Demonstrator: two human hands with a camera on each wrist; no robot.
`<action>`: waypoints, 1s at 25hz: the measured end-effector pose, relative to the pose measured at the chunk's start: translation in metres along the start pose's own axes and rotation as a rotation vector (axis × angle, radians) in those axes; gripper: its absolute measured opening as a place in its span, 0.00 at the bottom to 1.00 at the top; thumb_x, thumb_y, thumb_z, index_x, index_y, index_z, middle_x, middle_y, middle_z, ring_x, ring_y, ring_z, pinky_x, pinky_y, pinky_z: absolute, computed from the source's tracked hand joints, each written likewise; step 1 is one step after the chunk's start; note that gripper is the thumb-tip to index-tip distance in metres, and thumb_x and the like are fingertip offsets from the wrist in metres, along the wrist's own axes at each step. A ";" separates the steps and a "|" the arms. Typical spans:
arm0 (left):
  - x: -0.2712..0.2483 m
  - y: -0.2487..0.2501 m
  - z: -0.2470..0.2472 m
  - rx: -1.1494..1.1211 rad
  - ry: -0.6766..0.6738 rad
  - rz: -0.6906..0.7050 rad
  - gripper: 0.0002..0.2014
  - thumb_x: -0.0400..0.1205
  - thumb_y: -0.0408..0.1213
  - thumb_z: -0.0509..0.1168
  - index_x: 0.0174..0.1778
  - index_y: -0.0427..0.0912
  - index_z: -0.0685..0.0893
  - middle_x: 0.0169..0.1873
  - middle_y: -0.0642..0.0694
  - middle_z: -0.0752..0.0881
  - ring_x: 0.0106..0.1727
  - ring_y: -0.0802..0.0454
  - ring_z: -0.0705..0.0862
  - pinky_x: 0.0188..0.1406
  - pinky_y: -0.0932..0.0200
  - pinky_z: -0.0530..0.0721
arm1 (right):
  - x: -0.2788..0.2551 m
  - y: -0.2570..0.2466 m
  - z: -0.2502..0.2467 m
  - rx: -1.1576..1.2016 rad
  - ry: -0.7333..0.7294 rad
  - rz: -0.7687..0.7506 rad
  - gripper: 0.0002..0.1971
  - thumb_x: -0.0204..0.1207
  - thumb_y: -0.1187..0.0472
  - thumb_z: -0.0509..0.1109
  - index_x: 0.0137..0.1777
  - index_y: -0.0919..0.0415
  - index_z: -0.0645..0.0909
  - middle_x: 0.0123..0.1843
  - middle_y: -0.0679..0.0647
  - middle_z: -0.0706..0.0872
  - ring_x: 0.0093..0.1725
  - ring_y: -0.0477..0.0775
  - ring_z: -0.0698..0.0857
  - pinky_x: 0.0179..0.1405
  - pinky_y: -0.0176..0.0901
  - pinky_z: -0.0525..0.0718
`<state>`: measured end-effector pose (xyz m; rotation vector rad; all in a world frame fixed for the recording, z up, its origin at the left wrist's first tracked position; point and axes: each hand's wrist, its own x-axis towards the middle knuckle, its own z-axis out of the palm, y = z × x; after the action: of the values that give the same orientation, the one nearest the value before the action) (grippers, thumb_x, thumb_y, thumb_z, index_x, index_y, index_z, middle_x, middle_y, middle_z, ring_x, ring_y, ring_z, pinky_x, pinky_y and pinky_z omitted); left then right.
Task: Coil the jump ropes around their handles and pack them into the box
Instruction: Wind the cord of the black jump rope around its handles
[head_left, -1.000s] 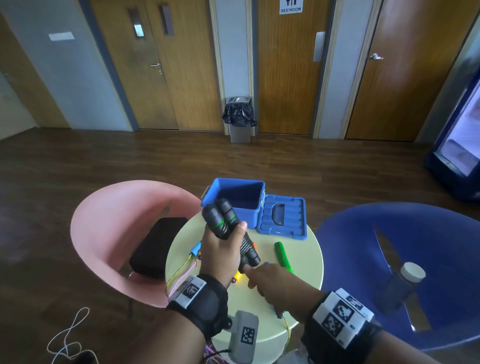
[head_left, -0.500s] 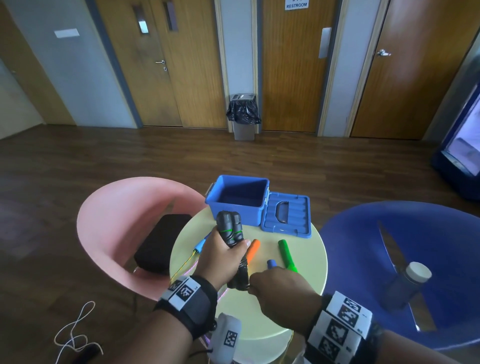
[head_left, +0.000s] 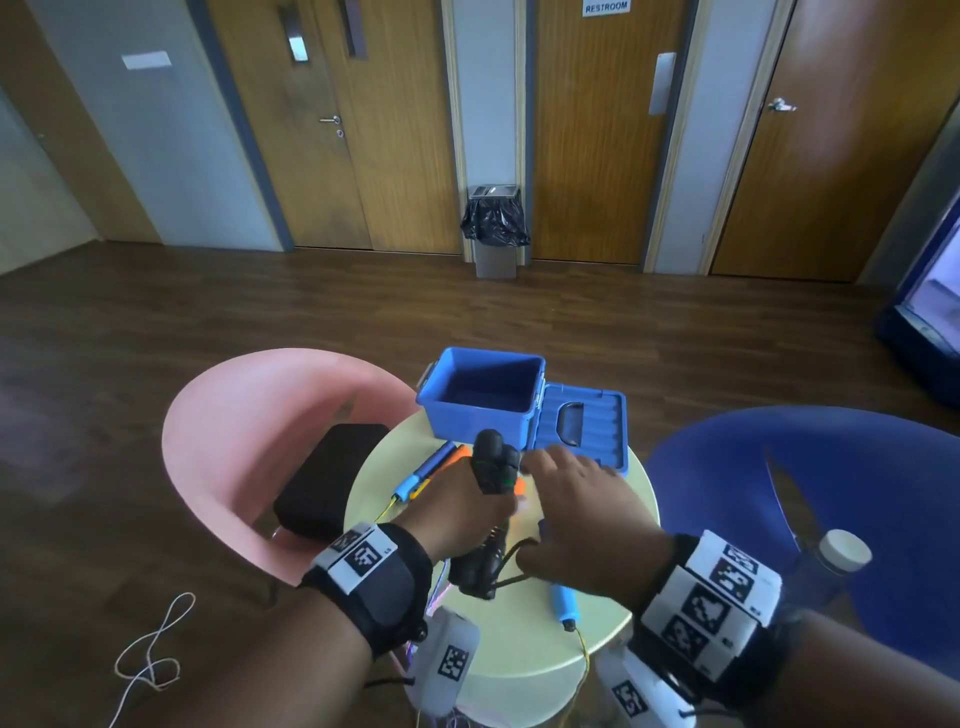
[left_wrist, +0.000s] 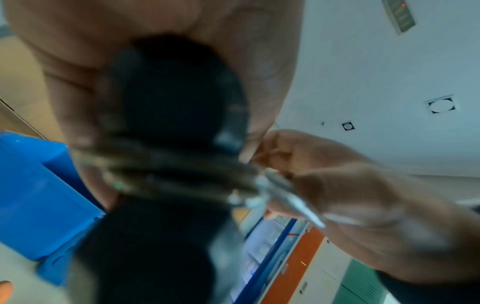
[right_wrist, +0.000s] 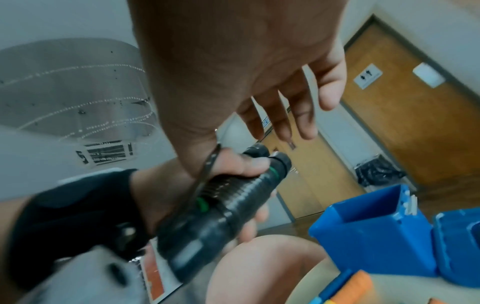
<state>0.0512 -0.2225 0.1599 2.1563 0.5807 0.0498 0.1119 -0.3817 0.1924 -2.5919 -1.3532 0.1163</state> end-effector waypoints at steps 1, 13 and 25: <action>-0.003 0.005 0.001 0.021 -0.060 0.030 0.14 0.69 0.52 0.71 0.44 0.49 0.82 0.41 0.47 0.88 0.44 0.48 0.88 0.50 0.47 0.86 | 0.005 0.005 0.001 -0.007 -0.008 0.012 0.44 0.58 0.41 0.69 0.77 0.50 0.61 0.72 0.52 0.72 0.68 0.59 0.77 0.62 0.54 0.78; -0.039 0.005 -0.017 -0.736 -0.160 0.046 0.21 0.78 0.52 0.66 0.61 0.42 0.85 0.54 0.37 0.90 0.53 0.39 0.90 0.53 0.48 0.86 | 0.007 0.029 0.018 1.019 0.042 0.457 0.31 0.50 0.48 0.77 0.54 0.56 0.75 0.48 0.57 0.85 0.43 0.57 0.88 0.45 0.62 0.91; -0.022 0.006 -0.001 -0.575 0.601 0.207 0.18 0.83 0.57 0.58 0.47 0.48 0.85 0.43 0.49 0.90 0.50 0.49 0.88 0.52 0.57 0.84 | 0.021 -0.036 0.038 1.735 -0.303 0.692 0.04 0.74 0.69 0.64 0.43 0.64 0.80 0.42 0.57 0.80 0.46 0.54 0.81 0.46 0.50 0.90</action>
<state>0.0337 -0.2344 0.1686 1.6064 0.5808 0.8921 0.0892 -0.3388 0.1646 -1.2880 0.0179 1.1632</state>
